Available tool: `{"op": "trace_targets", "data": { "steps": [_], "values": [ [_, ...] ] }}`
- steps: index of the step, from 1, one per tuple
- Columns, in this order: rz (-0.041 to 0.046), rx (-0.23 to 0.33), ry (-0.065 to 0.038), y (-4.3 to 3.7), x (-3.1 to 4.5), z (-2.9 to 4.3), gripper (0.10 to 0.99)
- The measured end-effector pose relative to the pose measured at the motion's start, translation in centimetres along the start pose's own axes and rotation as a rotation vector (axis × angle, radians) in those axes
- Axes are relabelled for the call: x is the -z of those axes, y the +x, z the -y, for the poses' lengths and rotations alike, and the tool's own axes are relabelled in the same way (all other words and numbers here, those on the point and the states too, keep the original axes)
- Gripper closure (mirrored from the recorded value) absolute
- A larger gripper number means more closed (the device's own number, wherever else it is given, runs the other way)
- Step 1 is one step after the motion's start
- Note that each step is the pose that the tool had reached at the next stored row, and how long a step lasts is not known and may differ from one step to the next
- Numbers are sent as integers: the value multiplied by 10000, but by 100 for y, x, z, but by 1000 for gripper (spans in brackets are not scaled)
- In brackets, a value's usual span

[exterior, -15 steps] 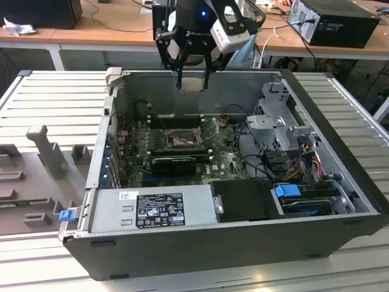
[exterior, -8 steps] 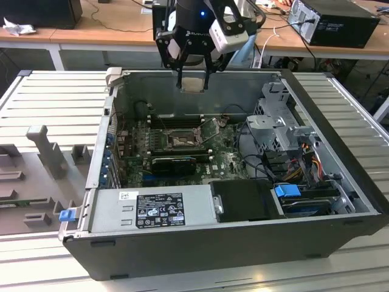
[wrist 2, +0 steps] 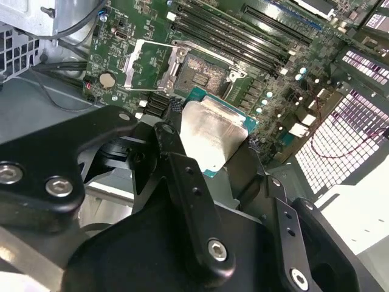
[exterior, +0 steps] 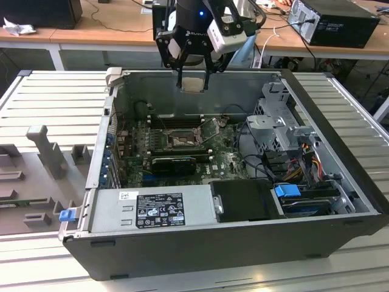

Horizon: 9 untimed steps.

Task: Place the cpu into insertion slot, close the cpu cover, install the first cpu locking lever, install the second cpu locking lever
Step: 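Place the cpu into insertion slot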

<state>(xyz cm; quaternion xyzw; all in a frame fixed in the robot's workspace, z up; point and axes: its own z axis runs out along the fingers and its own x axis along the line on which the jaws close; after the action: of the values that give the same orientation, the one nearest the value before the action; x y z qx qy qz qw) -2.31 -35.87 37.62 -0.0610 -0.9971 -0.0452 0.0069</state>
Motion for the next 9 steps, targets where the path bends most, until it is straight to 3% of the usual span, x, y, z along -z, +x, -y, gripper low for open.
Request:
{"op": "trace_targets", "data": {
  "steps": [9],
  "values": [
    [23, -248, -5, -1, -31, 3, 549]
  ]
}}
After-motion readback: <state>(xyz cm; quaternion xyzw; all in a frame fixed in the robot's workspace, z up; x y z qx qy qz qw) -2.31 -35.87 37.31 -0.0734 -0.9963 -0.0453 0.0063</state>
